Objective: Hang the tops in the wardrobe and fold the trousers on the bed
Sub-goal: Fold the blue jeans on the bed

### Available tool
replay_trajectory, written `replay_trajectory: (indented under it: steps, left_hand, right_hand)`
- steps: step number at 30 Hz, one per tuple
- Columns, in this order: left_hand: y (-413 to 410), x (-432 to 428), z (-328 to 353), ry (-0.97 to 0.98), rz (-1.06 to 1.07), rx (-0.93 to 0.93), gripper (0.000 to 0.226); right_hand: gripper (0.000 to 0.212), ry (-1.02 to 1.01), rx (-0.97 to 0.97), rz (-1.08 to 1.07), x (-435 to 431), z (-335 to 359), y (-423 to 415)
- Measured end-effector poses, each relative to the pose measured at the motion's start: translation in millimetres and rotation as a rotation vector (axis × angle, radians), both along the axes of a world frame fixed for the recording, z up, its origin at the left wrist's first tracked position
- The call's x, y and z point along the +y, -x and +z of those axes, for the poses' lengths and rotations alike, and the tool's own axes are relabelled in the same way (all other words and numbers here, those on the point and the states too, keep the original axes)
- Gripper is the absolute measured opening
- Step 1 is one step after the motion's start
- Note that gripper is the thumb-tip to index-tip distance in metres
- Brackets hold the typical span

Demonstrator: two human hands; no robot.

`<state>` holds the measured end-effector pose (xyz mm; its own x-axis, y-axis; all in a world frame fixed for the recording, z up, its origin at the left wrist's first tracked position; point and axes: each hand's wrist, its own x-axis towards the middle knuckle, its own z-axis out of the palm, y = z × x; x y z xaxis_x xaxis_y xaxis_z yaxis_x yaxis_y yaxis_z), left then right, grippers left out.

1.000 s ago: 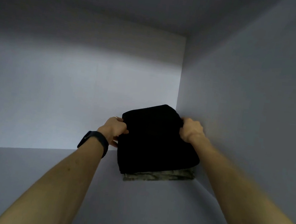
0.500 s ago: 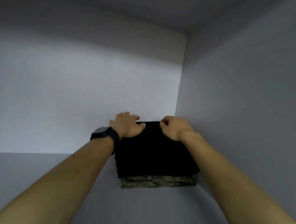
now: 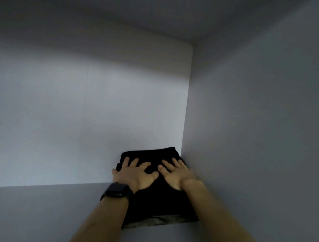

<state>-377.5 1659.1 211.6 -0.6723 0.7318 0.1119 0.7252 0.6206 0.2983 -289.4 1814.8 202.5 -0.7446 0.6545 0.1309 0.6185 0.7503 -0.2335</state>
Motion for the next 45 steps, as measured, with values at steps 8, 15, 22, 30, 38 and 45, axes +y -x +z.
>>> replay_trajectory:
  steps: [8,15,22,30,38,45]
  left_hand:
    - [-34.5,-65.4,30.9,-0.114,-0.13,0.283,0.057]
    - [-120.4,-128.6,12.7,-0.229,-0.371,0.468,0.063]
    - [-227.1,-170.6,-21.9,-0.391,-0.593,0.355,0.064]
    - [-378.7,-191.0,-150.1,-0.686,-0.944,0.161,0.05]
    - [-589.9,-251.6,-281.8,-0.578,-1.385,-0.16,0.04]
    - [-781.0,-301.1,-334.9,-0.271,-1.743,-0.323,0.041]
  right_hand:
    - [0.058,-0.17,0.328,0.008,-87.9,30.0,-94.8]
    - [0.05,-0.291,0.677,-0.09,-210.3,-23.2,-224.7]
    - [0.045,-0.317,0.825,-0.282,-294.0,-98.3,-340.8]
    - [0.039,-0.353,0.798,-0.493,-373.7,-167.8,-483.9]
    - [0.035,-0.258,0.686,-0.978,-500.9,-274.5,-680.8]
    - [0.043,-0.158,0.586,-1.452,-634.6,-330.4,-814.7]
